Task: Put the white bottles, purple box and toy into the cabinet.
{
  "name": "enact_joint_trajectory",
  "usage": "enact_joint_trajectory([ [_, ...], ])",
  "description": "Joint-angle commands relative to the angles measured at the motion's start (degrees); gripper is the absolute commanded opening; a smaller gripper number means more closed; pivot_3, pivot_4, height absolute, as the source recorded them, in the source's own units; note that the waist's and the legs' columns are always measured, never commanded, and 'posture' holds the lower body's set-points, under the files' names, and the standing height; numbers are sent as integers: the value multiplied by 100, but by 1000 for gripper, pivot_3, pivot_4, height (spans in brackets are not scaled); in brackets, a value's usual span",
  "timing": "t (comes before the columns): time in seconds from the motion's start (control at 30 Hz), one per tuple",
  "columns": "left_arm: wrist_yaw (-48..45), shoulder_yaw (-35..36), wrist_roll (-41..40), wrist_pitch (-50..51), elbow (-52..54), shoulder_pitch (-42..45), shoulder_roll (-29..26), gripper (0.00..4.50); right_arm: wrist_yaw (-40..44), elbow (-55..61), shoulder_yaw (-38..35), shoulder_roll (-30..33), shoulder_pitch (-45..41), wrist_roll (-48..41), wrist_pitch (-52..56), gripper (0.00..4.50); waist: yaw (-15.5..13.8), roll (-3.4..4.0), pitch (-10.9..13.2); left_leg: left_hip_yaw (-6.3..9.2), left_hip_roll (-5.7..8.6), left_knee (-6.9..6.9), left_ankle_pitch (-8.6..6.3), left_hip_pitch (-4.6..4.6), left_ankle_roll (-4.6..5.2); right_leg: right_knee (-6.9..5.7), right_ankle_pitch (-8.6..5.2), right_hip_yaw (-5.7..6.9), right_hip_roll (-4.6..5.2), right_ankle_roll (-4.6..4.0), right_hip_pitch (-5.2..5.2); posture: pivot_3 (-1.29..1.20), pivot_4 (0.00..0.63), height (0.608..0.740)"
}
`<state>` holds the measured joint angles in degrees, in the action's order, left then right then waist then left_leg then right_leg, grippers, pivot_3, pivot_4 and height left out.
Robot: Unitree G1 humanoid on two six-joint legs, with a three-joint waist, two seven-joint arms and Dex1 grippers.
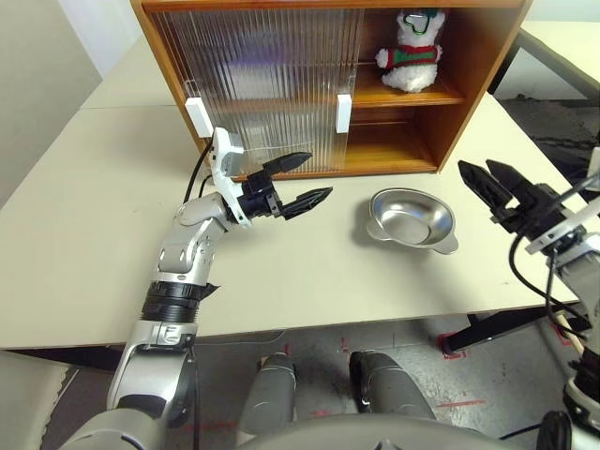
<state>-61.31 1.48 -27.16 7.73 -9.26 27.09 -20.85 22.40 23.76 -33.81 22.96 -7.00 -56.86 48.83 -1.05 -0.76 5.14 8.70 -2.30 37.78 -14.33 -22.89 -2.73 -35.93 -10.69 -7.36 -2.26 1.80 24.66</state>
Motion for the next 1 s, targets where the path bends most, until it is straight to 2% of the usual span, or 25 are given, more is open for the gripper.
enact_joint_trajectory([
  [0.03,-15,3,9,-14,-55,-37,-16,4500,-371,-166,-245,4,150,-913,383,4473,0,-1,7,3,-1,-1,-9,-2,-14,2,-2,-1,1,1,1,2,140,740],
  [0.2,4,26,5,-16,0,-105,-44,4500,-1293,-738,-602,-64,369,-2425,559,4473,3,13,43,12,-3,-9,-17,-20,-26,28,-3,0,3,1,7,11,144,740],
  [0.4,54,21,-9,0,97,-177,-50,4500,-2021,-1147,-598,-6,1027,-4087,516,4473,-46,29,63,26,-6,-15,-9,-64,5,43,-27,0,3,4,38,18,147,740],
  [0.73,71,13,-6,-14,126,-205,-74,4500,-2099,-1166,-171,216,2107,-5141,531,4473,-103,27,64,12,4,3,-28,-95,30,52,-54,6,-1,22,47,24,144,740],
  [0.87,69,2,3,-38,105,-193,-61,4500,-2256,-919,136,321,2359,-5557,437,4473,-96,26,65,6,3,4,-31,-100,26,46,-52,6,0,19,46,24,138,740],
  [1.0,64,-1,9,-54,81,-173,-54,4500,-2390,-673,323,265,2376,-5614,269,4473,-88,26,65,3,1,5,-37,-99,16,37,-52,8,0,19,45,26,134,740],
])
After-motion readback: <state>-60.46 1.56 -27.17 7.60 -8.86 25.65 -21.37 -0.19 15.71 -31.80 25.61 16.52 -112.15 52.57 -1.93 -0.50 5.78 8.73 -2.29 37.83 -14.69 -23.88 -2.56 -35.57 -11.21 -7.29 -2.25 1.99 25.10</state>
